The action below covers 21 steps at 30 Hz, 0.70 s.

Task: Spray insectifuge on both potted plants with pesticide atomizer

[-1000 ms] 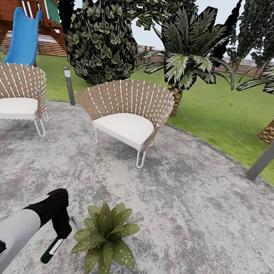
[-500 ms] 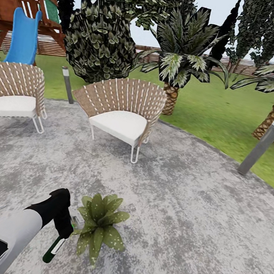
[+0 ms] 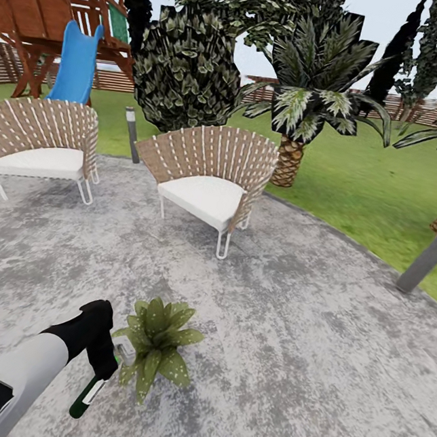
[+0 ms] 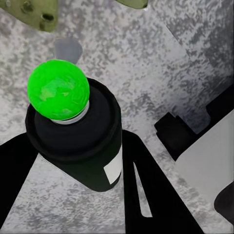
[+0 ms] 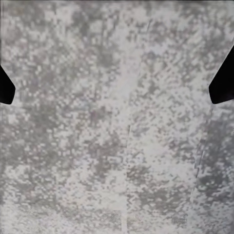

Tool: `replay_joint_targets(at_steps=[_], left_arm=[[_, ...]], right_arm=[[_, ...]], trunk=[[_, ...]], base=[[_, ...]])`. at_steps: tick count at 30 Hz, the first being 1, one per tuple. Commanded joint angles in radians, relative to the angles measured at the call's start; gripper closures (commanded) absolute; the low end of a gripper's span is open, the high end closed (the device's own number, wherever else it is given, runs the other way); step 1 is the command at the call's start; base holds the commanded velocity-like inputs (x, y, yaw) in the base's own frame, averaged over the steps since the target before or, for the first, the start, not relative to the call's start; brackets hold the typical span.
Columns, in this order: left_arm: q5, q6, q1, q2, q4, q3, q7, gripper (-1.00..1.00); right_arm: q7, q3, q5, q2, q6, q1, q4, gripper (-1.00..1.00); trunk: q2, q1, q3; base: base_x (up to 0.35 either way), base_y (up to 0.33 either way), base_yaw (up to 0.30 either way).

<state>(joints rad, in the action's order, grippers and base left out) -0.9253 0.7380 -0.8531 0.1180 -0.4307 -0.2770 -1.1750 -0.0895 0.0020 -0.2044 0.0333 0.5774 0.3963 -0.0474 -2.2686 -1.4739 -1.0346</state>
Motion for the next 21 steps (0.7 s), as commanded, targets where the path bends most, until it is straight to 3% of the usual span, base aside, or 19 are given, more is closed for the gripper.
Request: replay_joint_targets(at_steps=[1, 12, 21], left_arm=[[-0.005, 0.008, -0.001, 0.0, -0.002, -0.003, -0.008, 1.0], [-0.005, 0.017, -0.001, 0.0, -0.002, -0.004, -0.008, 1.0], [-0.005, 0.017, 0.0, 0.001, -0.001, -0.002, -0.006, 1.0]], right_arm=[[-0.004, -0.001, 0.0, 0.0, 0.002, 0.0, 0.0, -1.0], [-0.004, -0.002, 0.002, -0.01, 0.003, 0.001, 0.0, -1.0], [-0.003, -0.002, 0.002, -0.01, 0.003, 0.0, 0.0, -1.0]], trunk=[[0.0, 0.0, -0.001], [0.0, 0.0, -0.001], [0.0, 0.0, 0.001]], base=[[-0.142, -0.264, 0.266], [-0.041, -0.269, 0.034], [-0.169, -0.247, 0.053]])
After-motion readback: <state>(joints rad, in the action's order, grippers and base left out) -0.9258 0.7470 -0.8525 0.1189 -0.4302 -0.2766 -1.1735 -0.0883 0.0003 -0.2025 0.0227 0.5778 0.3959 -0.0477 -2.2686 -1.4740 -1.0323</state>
